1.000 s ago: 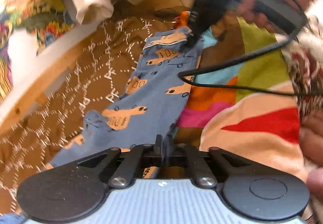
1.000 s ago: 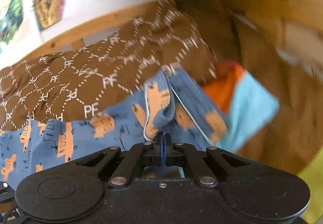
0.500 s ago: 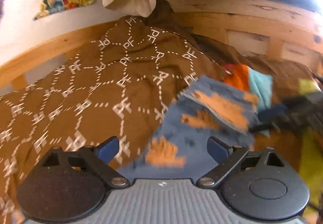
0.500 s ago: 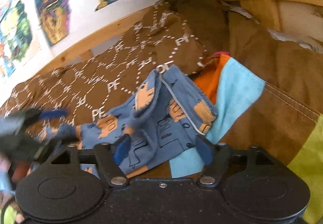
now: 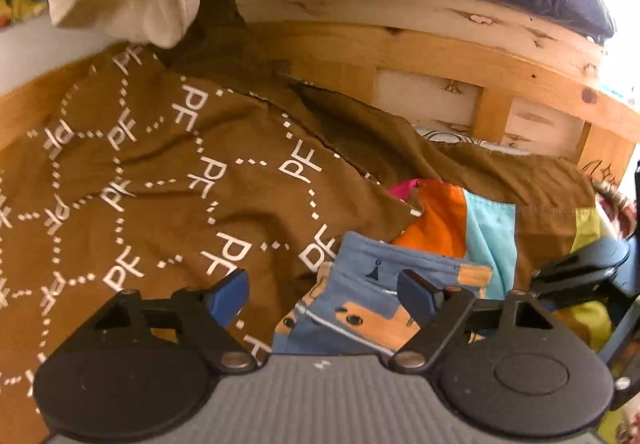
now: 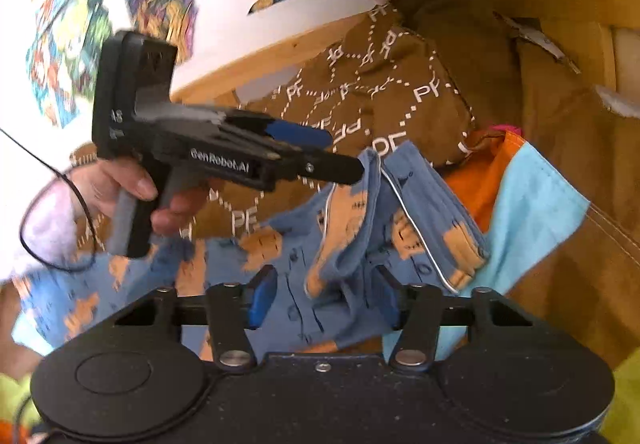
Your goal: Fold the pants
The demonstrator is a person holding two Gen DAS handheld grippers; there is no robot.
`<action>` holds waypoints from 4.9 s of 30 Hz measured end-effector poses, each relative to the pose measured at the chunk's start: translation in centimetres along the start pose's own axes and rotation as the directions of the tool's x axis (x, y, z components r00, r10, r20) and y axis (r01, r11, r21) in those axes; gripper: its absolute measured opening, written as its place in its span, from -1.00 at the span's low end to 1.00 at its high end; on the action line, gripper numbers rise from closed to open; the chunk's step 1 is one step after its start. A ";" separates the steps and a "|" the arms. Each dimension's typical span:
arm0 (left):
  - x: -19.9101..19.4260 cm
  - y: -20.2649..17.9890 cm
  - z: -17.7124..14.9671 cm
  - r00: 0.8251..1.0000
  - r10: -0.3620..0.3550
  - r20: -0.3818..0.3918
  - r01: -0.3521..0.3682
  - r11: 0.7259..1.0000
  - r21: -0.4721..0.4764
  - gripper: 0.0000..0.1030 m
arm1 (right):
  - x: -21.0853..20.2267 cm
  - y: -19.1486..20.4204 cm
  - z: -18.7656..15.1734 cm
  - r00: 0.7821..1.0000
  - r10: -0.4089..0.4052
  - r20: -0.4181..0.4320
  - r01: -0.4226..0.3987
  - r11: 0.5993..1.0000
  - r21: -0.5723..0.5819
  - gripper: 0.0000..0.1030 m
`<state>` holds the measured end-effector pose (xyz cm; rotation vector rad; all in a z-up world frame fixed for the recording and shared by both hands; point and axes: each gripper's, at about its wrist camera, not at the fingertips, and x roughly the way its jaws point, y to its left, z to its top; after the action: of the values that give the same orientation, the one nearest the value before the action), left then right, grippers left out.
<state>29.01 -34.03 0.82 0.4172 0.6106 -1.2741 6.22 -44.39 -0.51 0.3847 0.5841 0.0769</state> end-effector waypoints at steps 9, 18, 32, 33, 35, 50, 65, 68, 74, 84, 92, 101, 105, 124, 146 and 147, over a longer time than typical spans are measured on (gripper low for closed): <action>2.4 1.8 0.7 0.994 -0.069 -0.082 0.050 0.975 -0.216 -0.63 | 0.2 -1.1 0.2 0.999 -0.044 -0.020 0.045 0.996 0.073 -0.70; 0.5 0.2 1.5 0.999 -0.033 0.012 0.035 0.974 -0.224 -0.85 | -1.2 -0.3 0.2 0.992 -0.123 0.041 0.124 0.992 -0.010 -0.88; 4.1 -1.3 1.6 0.998 0.052 0.045 -0.037 0.958 -0.285 -0.73 | -1.8 -2.7 1.4 0.955 -0.293 0.048 0.294 0.955 -0.027 -0.87; 4.0 -1.3 1.6 0.998 0.056 0.041 -0.042 0.957 -0.286 -0.62 | -1.6 -2.6 1.3 0.954 -0.298 0.036 0.299 0.953 -0.046 -0.84; 3.5 -1.3 1.6 0.996 0.076 0.036 -0.062 0.954 -0.292 -0.16 | -1.5 -2.2 1.3 0.953 -0.300 0.041 0.302 0.950 -0.073 -0.70; -8.8 -6.2 -9.5 0.826 0.564 -0.010 -0.563 0.822 -0.091 0.91 | -0.5 2.6 -0.4 0.924 -0.367 0.106 0.379 0.843 -0.381 0.98; -21.0 -1.7 -18.6 0.665 0.714 -0.221 -0.747 0.623 -0.234 0.91 | 1.3 5.6 -2.6 0.863 -0.488 0.126 0.482 0.725 -0.491 0.99; -21.7 1.9 -18.3 0.682 0.689 -0.243 -0.730 0.627 -0.272 0.91 | 2.6 7.3 -2.3 0.911 -0.396 0.112 0.395 0.763 -0.511 0.99; -20.0 9.3 -18.6 0.774 0.530 -0.348 -0.634 0.654 -0.414 0.45 | 6.0 9.9 -2.1 0.983 -0.185 -0.005 0.160 0.861 -0.483 0.99; -18.9 8.8 -17.4 0.741 0.582 -0.335 -0.671 0.666 -0.326 -0.84 | 9.7 11.0 -0.4 0.997 -0.025 -0.073 -0.011 0.889 -0.457 0.98; -17.3 8.7 -18.2 0.672 0.616 -0.412 -0.739 0.590 -0.324 -0.81 | 12.9 6.8 0.8 0.978 -0.191 -0.080 0.151 0.922 -0.356 0.98; -18.5 6.1 -14.9 0.723 0.616 -0.313 -0.690 0.628 -0.359 0.60 | 5.5 6.4 1.2 0.977 -0.201 0.068 0.212 0.931 -0.297 0.99; -15.4 4.1 -11.1 0.816 0.548 -0.181 -0.576 0.749 -0.329 0.73 | 1.3 4.7 0.1 0.963 -0.249 0.107 0.269 0.927 -0.263 0.99; 3.7 -2.9 -0.9 0.918 0.366 -0.155 -0.382 0.920 -0.092 0.68 | -1.0 -0.9 0.7 0.990 -0.126 -0.067 0.123 0.991 -0.049 0.94; -1.2 -1.1 -0.9 0.946 0.247 -0.208 -0.312 0.867 -0.389 0.65 | -0.7 -4.0 0.2 0.965 -0.251 0.079 0.171 0.827 0.536 0.60; -1.4 -1.2 -0.7 0.953 0.228 -0.198 -0.292 0.866 -0.407 0.65 | -0.5 -4.2 0.1 0.965 -0.249 0.080 0.166 0.819 0.550 0.60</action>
<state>27.46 -32.82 1.22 0.2108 0.9053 -0.8201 5.68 -48.40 -1.70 0.8680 0.4887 -0.3373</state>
